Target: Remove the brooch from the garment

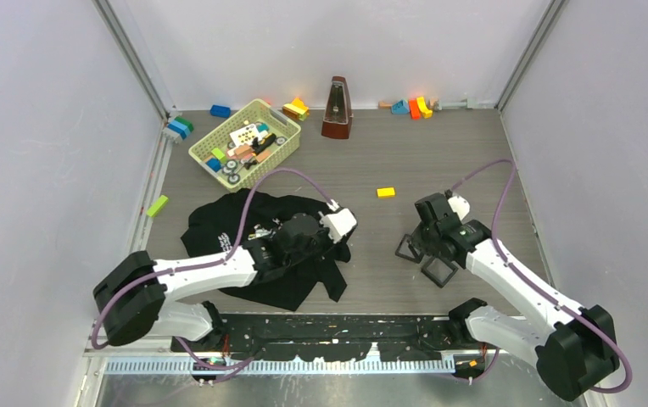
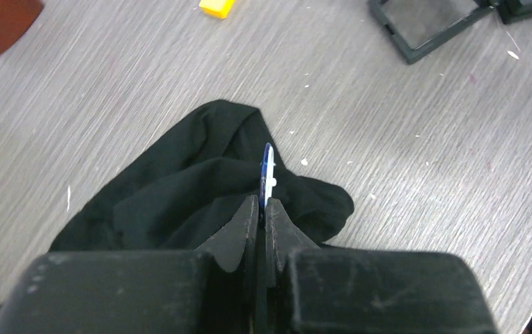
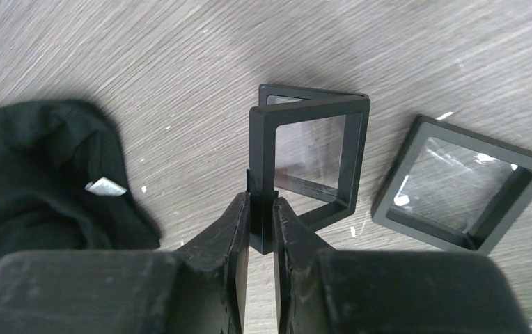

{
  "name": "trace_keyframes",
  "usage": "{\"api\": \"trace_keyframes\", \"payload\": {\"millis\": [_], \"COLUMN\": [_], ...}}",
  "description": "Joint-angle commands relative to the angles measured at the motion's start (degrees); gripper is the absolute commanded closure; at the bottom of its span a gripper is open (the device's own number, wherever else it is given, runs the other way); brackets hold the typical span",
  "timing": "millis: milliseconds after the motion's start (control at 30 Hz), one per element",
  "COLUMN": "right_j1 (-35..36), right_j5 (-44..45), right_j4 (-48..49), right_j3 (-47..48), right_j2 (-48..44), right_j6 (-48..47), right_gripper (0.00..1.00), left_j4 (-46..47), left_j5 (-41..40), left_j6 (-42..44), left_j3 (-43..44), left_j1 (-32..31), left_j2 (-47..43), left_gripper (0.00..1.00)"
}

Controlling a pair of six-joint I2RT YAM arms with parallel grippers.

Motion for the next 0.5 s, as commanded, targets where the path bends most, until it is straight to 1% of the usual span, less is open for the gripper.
{"api": "trace_keyframes", "payload": {"millis": [0, 33, 67, 167, 267, 333, 400, 467], "right_j1": [-0.2, -0.2, -0.2, -0.2, -0.2, -0.2, -0.2, -0.2], "right_j5": [-8.4, -9.9, -12.8, -17.3, -20.7, -21.8, -22.7, -23.0], "right_j4": [4.5, 4.9, 5.7, 6.2, 5.7, 5.6, 5.7, 5.7], "right_j3": [0.9, 0.7, 0.6, 0.3, 0.3, 0.2, -0.1, -0.2], "right_j2": [-3.0, -3.4, -3.6, -4.1, -4.0, -4.2, -4.4, -4.3], "right_j6": [-9.0, -9.8, -11.4, -13.2, -14.8, -15.3, -15.5, -15.6], "right_gripper": [0.99, 0.99, 0.99, 0.99, 0.99, 0.99, 0.99, 1.00], "left_j4": [10.8, 11.3, 11.7, 13.4, 20.6, 24.7, 26.7, 27.7], "left_j5": [7.5, 8.6, 10.8, 17.0, 16.6, 17.7, 20.1, 21.3], "left_j6": [9.5, 10.6, 12.5, 18.7, 20.1, 22.8, 26.5, 26.9], "left_j3": [2.0, 2.6, 3.3, 4.6, 3.9, 3.4, 3.6, 4.5], "left_j1": [-0.3, -0.3, -0.3, -0.3, -0.3, -0.3, -0.2, -0.3], "left_j2": [3.6, 4.6, 5.7, 8.7, 11.9, 14.8, 17.3, 19.5], "left_gripper": [1.00, 1.00, 1.00, 1.00, 1.00, 1.00, 1.00, 1.00]}}
